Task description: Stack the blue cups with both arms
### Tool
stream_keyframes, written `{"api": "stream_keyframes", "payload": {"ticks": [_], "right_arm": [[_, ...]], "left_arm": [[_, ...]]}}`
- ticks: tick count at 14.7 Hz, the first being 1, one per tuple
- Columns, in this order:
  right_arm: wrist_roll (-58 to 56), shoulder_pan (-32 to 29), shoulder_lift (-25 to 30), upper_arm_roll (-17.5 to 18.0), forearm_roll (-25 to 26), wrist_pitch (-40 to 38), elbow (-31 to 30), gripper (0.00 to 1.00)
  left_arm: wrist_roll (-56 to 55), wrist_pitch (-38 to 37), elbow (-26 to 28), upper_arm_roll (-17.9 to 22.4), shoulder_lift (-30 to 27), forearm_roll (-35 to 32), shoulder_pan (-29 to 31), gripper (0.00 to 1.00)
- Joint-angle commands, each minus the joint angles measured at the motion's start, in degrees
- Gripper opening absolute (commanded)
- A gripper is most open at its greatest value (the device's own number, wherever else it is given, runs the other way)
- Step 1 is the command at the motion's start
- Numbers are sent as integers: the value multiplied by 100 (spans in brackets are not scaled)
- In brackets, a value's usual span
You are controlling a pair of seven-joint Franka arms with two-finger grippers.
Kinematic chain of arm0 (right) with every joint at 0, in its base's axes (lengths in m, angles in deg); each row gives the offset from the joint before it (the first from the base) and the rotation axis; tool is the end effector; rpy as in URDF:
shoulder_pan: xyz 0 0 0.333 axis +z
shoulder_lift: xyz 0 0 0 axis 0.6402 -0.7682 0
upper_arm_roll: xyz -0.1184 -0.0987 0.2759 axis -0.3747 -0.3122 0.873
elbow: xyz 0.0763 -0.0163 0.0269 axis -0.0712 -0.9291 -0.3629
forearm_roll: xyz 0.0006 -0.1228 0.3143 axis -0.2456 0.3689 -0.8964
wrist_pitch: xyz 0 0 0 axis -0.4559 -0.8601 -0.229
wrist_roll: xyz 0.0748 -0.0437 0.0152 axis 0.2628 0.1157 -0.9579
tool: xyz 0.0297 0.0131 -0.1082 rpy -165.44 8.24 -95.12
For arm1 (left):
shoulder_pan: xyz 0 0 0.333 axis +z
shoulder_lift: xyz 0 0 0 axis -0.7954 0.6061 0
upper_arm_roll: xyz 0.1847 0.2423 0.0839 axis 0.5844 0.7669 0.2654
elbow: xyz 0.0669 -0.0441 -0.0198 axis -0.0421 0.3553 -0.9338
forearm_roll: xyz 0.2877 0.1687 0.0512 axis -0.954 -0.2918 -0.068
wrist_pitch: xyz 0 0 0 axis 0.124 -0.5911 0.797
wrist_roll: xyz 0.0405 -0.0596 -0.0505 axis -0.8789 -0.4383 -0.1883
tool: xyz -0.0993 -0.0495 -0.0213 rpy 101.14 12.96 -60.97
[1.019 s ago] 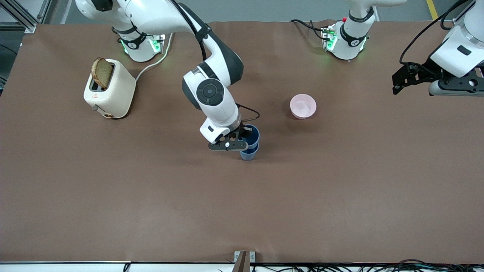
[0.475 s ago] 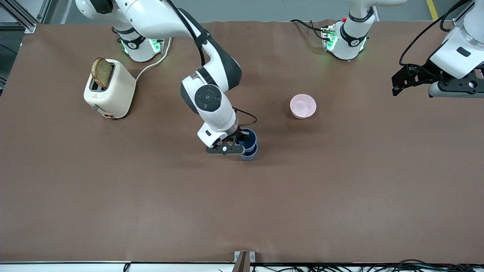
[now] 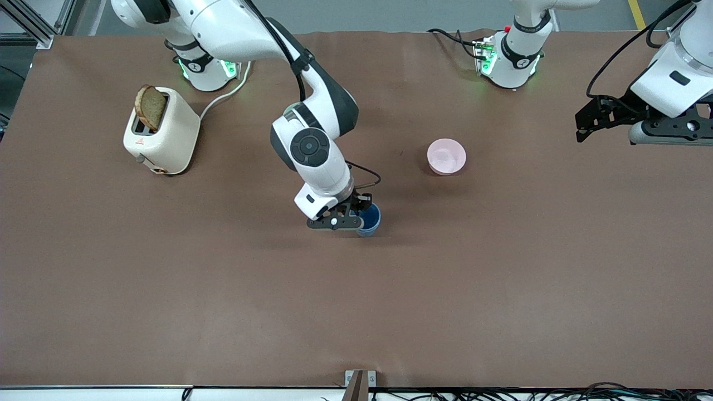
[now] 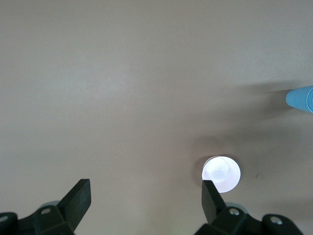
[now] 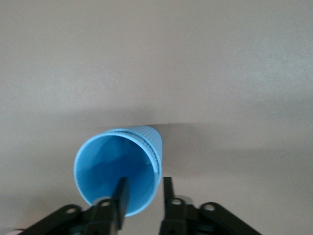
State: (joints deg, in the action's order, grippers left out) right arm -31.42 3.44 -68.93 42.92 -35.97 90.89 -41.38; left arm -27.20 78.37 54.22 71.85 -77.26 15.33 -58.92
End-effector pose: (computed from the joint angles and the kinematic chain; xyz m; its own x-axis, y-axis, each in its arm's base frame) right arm 0.5314 0.4477 0.3453 0.9990 -0.0426 0.0161 -0.0392 -0.9844 -0.1717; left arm 0.4767 -0.0826 0.6329 0.9953 -0.0927 0.0289 -0.0922 -0.9956 -0.0188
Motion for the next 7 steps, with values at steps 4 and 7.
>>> {"api": "stream_keyframes", "payload": {"ticks": [4,7], "right_arm": [[-74,-378,904,-379,218,-243,-70,100],[-204,-413,1397,-1379,500,-1095,-70,100]], "left_arm": [[60,1,-264,6,168,7,7,100],[51,1,-334,6,186,7,7,100]]}}
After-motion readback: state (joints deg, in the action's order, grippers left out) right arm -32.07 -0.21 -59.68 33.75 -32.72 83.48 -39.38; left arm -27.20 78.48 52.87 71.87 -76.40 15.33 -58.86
